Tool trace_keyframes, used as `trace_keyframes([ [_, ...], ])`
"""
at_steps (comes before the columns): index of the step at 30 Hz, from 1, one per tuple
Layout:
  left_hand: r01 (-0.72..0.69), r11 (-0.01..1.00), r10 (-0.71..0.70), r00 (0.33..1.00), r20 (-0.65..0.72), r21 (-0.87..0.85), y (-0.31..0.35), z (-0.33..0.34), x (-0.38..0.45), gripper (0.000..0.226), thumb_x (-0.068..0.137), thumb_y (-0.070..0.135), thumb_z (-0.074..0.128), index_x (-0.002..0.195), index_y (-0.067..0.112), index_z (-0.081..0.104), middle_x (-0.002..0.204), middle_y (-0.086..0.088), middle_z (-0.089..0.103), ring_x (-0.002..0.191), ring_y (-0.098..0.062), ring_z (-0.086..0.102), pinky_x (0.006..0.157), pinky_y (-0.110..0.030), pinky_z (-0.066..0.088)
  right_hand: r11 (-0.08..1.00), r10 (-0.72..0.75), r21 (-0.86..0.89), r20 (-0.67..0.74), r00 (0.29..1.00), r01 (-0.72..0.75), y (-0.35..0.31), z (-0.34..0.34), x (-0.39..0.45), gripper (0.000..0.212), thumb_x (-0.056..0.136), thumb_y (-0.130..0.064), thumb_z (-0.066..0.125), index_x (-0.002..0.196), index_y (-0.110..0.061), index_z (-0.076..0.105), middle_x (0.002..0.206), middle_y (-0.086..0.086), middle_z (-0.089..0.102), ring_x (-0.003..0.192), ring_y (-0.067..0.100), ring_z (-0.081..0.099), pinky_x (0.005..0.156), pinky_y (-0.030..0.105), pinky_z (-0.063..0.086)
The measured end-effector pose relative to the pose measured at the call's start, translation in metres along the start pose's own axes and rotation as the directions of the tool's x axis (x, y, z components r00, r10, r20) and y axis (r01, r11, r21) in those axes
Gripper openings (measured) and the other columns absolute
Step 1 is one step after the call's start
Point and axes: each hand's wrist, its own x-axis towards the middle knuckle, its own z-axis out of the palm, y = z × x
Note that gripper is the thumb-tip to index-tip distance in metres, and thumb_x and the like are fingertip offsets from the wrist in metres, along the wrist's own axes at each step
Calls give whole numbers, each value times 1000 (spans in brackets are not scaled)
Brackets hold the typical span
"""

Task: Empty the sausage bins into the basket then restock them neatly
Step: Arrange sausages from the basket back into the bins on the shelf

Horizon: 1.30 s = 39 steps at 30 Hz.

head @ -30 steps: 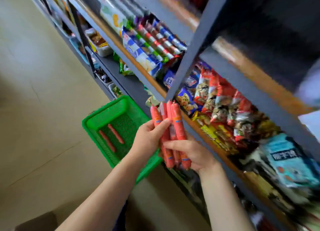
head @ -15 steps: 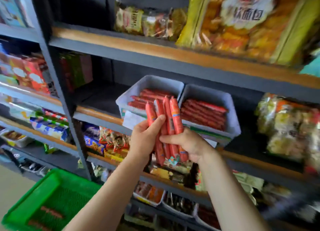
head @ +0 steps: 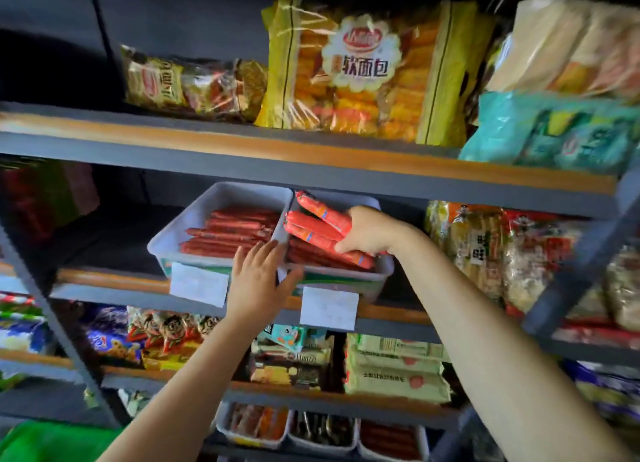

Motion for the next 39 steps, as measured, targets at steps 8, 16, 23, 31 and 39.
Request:
trace_keyframes([
  [8, 16, 999, -19, 998, 59, 43, -3, -4, -4, 69, 91, 61, 31, 131, 14, 64, 140, -7, 58, 125, -28, 56, 112, -42, 26, 977, 120, -190, 81, 989, -102, 34, 5, 51, 28, 78, -26, 79, 97, -11, 64, 90, 4, 62, 86, 26, 62, 71, 32, 48],
  [16, -13, 996, 8, 998, 63, 83, -3, -3, -5, 67, 94, 58, 33, 130, 11, 64, 137, -9, 60, 123, -28, 57, 112, -41, 24, 995, -19, -101, -71, 997, 12, 50, 27, 61, 42, 95, -17, 56, 135, -29, 53, 126, -2, 57, 111, 24, 57, 94, 35, 47],
  [23, -9, 996, 6, 999, 40, 88, -5, 3, -7, 62, 95, 55, 36, 133, 13, 62, 141, -7, 57, 127, -27, 54, 113, -46, 29, 997, -31, -74, 73, 997, 37, 57, 27, 64, 49, 100, -18, 51, 147, -25, 41, 152, 2, 40, 132, 24, 44, 109, 34, 36],
  [31, -33, 995, 30, 999, 40, 91, -10, 4, -8, 59, 95, 50, 35, 140, 19, 56, 147, -2, 51, 134, -25, 47, 118, -42, 19, 978, -90, -208, -287, 954, 30, 59, 44, 69, 33, 101, -35, 49, 132, -34, 60, 143, -4, 46, 130, 20, 43, 102, 29, 28],
  [39, -28, 997, 22, 997, 77, 67, -12, 5, -9, 59, 93, 49, 34, 141, 20, 55, 149, -1, 49, 137, -25, 45, 120, -39, 12, 967, -60, 235, -178, 982, 102, 44, 44, 72, 26, 100, -21, 53, 120, -20, 69, 127, -4, 64, 119, 14, 57, 102, 27, 42],
])
